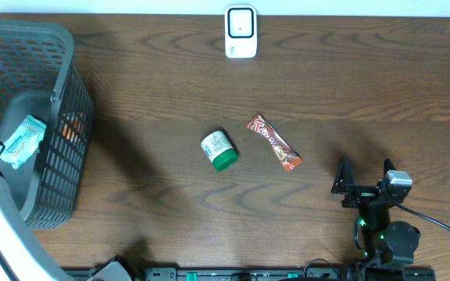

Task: Scan the item barcode
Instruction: 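Release the bar and move the left gripper back to the basket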

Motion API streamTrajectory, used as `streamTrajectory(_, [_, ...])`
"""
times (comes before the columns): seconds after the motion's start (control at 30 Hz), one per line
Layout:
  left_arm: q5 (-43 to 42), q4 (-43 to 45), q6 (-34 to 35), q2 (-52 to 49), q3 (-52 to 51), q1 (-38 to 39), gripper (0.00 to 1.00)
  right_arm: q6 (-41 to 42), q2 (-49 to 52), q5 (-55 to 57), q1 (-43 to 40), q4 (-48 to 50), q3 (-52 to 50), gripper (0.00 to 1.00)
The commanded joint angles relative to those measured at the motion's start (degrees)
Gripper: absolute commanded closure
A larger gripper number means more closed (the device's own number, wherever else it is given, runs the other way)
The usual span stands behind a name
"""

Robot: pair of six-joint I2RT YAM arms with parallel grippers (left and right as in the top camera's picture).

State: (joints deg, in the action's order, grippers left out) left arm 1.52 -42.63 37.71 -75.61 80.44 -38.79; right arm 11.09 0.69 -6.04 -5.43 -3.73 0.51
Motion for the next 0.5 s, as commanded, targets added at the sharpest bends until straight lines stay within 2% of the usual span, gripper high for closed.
streamTrajectory(0.0, [-2.45, -0.20, 0.52, -6.95, 0.33, -1.31, 0.02, -0.63, -0.26, 0.15, 0.39, -0.11, -0.20, 0.01])
streamTrajectory(0.47, [-2.47, 3.63, 11.15, -29.70, 0.31, -1.33, 0.02, -0.66, -0.26, 0.15, 0.39, -0.11, -0.20, 0.01])
